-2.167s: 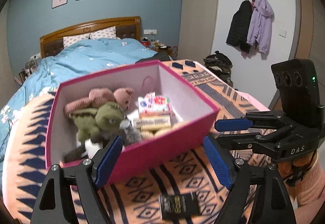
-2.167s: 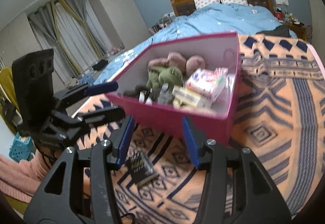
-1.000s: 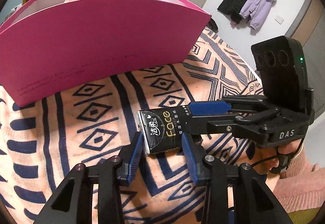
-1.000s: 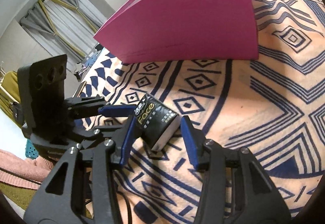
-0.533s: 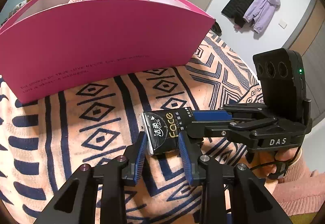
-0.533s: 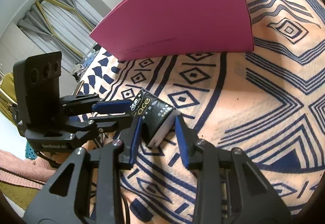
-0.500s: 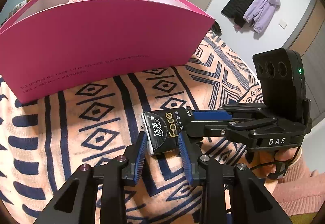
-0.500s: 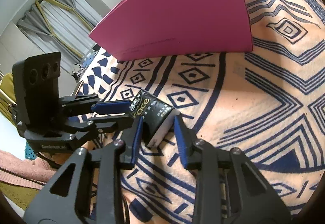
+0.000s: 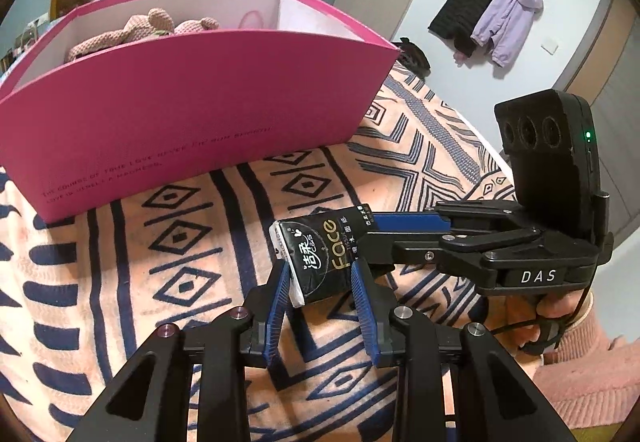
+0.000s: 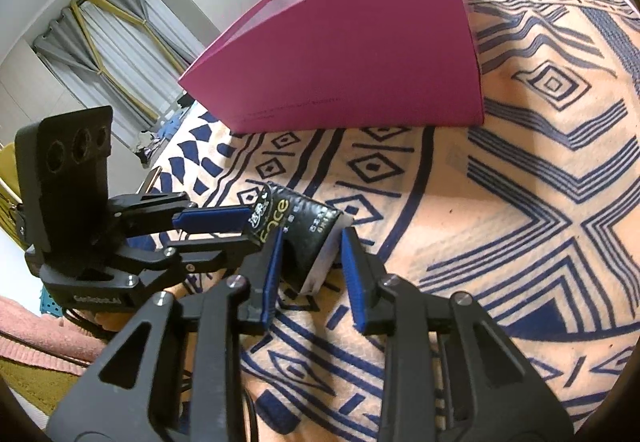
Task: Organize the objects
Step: 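Carry the black tissue pack over the magenta box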
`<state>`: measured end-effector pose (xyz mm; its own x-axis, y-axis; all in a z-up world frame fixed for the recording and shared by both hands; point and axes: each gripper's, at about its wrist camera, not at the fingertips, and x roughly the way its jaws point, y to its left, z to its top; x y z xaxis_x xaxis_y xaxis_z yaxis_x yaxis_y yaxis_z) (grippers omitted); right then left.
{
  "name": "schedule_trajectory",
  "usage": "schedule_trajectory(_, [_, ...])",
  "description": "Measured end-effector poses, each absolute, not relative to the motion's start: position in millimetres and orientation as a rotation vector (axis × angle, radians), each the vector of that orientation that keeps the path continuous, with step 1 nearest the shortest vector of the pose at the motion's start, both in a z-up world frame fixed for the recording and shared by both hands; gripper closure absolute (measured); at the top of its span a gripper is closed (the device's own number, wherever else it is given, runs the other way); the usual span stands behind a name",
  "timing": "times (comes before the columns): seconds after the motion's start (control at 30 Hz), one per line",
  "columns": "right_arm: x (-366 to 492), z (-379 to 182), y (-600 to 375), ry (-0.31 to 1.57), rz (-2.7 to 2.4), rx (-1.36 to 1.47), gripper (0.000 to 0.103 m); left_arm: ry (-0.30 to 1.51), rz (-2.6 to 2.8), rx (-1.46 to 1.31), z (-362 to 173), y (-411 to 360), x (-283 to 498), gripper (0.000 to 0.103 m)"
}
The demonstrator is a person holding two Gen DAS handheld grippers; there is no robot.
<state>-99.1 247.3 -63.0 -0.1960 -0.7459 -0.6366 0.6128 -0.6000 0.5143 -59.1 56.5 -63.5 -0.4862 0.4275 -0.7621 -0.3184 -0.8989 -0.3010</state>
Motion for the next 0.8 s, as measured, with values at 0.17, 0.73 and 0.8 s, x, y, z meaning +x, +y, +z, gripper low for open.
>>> schedule_trajectory(0.17, [-98, -56, 248, -0.178, -1.924, 1.112, 0.07, -0.162, 2.387, -1.251, -59, 58, -58, 0.071])
schedule_trajectory(0.73, [-95, -40, 255, -0.169, -1.959, 1.064, 0.07, -0.136, 2.41, -1.196, -44, 64, -57, 0.071])
schedule_trajectory(0.8, [-94, -38, 256, -0.171, -1.962, 1.058, 0.07, -0.132, 2.413, -1.187, -41, 65, -57, 0.071])
